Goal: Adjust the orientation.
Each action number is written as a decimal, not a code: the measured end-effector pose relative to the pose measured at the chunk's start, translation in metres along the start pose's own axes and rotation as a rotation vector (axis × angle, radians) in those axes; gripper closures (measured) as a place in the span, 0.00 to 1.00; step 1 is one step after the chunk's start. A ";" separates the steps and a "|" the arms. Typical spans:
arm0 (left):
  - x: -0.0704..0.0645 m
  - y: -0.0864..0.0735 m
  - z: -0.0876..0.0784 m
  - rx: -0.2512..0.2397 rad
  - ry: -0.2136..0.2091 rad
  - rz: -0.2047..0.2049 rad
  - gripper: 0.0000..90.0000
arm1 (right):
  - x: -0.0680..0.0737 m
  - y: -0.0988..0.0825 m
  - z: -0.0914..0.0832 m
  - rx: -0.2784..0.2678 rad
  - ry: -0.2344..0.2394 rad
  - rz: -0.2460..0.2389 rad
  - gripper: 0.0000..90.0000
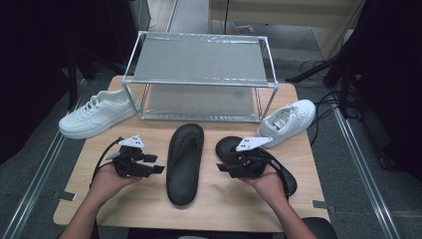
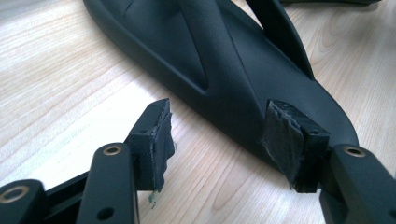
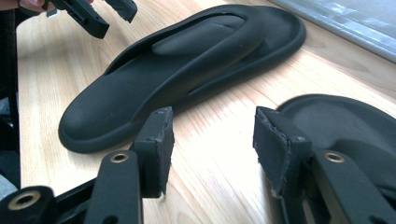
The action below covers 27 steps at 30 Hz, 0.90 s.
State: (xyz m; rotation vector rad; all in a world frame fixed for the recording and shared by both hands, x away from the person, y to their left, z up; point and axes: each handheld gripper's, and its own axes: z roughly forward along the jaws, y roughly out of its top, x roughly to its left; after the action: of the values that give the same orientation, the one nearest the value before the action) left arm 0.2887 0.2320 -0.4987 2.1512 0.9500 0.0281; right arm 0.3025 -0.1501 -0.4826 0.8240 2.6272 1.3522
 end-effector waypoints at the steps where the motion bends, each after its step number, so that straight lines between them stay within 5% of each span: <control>1: 0.000 0.001 0.000 0.000 -0.002 0.001 0.45 | -0.001 -0.003 -0.005 -0.007 -0.009 0.005 0.54; 27: 0.017 0.027 0.009 -0.006 -0.022 0.001 0.45 | -0.012 -0.036 -0.053 -0.048 -0.137 0.089 0.57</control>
State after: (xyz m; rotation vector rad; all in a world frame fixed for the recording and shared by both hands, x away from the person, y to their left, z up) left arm 0.3199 0.2256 -0.4920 2.1426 0.9353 0.0073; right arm 0.2811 -0.2118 -0.4803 0.9998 2.4724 1.3224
